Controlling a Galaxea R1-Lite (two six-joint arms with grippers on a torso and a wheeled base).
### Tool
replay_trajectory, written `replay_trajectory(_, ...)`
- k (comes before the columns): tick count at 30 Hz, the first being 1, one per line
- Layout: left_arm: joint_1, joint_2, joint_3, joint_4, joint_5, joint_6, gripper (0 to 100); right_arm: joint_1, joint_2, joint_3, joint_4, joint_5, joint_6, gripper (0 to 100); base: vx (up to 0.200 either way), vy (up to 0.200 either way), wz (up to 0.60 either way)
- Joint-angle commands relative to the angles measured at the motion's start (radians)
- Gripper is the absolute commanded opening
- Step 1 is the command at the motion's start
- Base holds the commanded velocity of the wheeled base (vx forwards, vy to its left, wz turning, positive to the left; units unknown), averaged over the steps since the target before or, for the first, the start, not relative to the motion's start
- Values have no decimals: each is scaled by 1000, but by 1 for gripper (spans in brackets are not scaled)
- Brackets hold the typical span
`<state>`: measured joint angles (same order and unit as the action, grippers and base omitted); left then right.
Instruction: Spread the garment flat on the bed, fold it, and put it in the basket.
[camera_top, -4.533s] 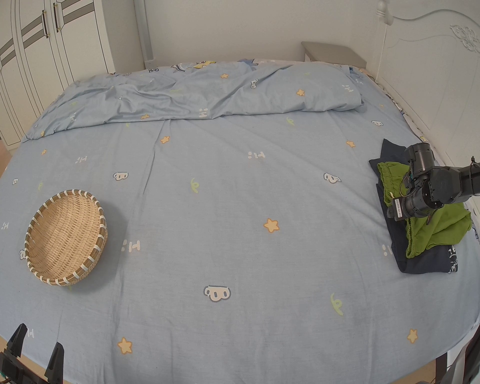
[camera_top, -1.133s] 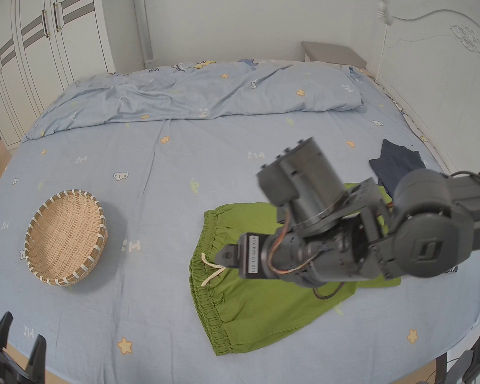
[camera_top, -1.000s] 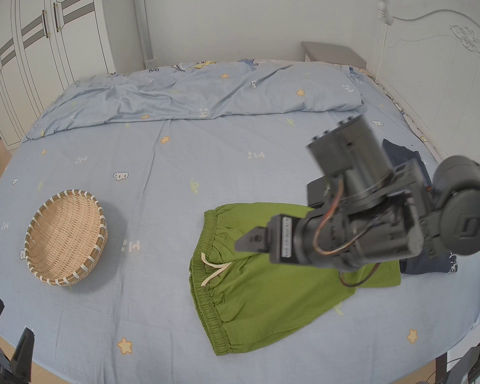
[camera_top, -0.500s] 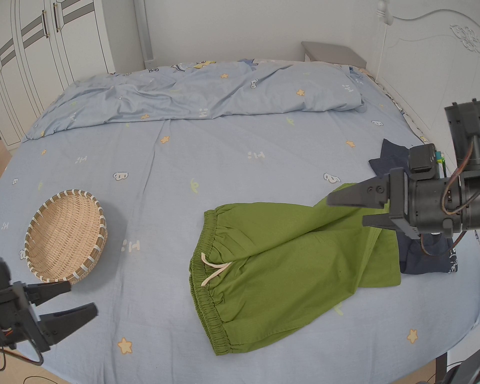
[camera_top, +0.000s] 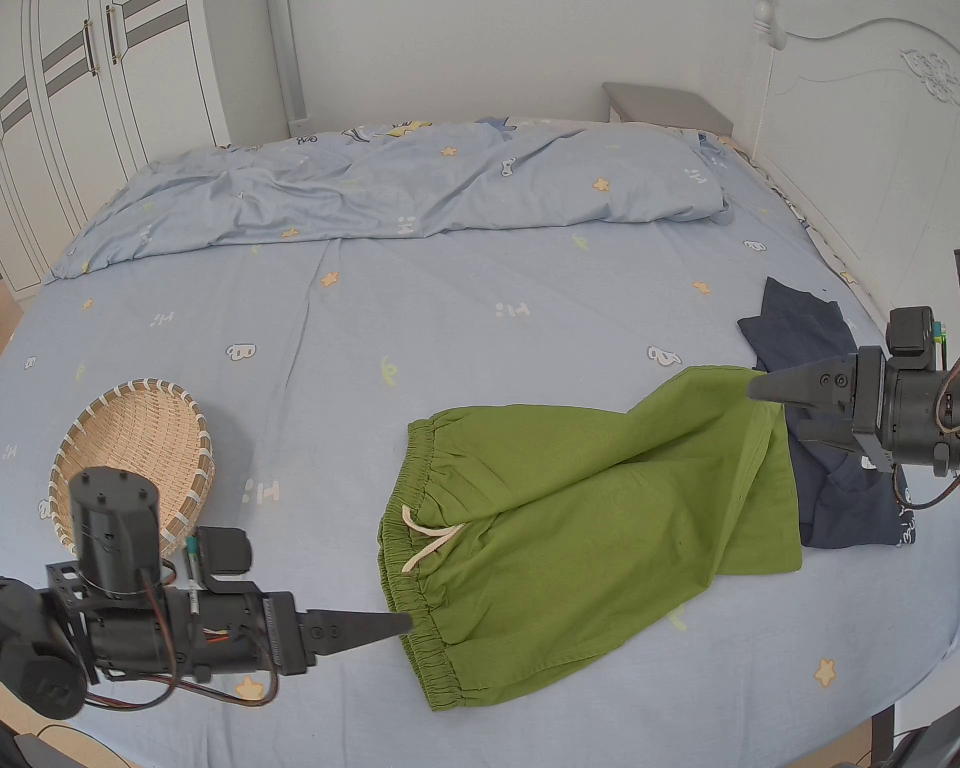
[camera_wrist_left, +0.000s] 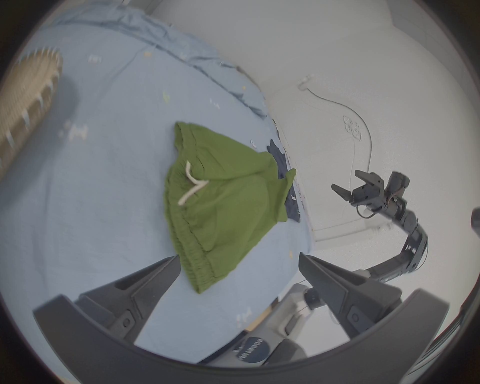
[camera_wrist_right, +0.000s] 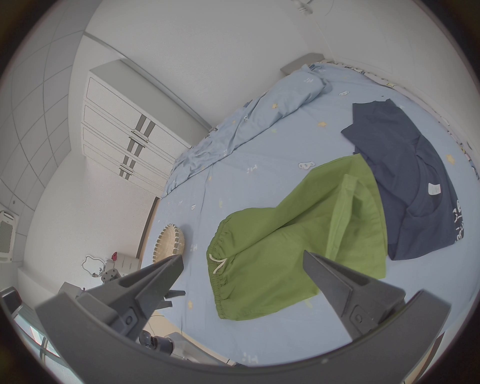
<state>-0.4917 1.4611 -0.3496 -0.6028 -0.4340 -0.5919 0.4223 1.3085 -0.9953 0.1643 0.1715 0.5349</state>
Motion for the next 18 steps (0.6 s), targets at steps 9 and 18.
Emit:
replay_trajectory(9,-84,176,80,-83,-5,-72,100,-70,-41,34,-15,10,-15,100,0,0,0)
replay_trajectory(18,-94,349,63,-183,-5,-74,100,-63,-43,34,-17,11,-15,100,0,0,0)
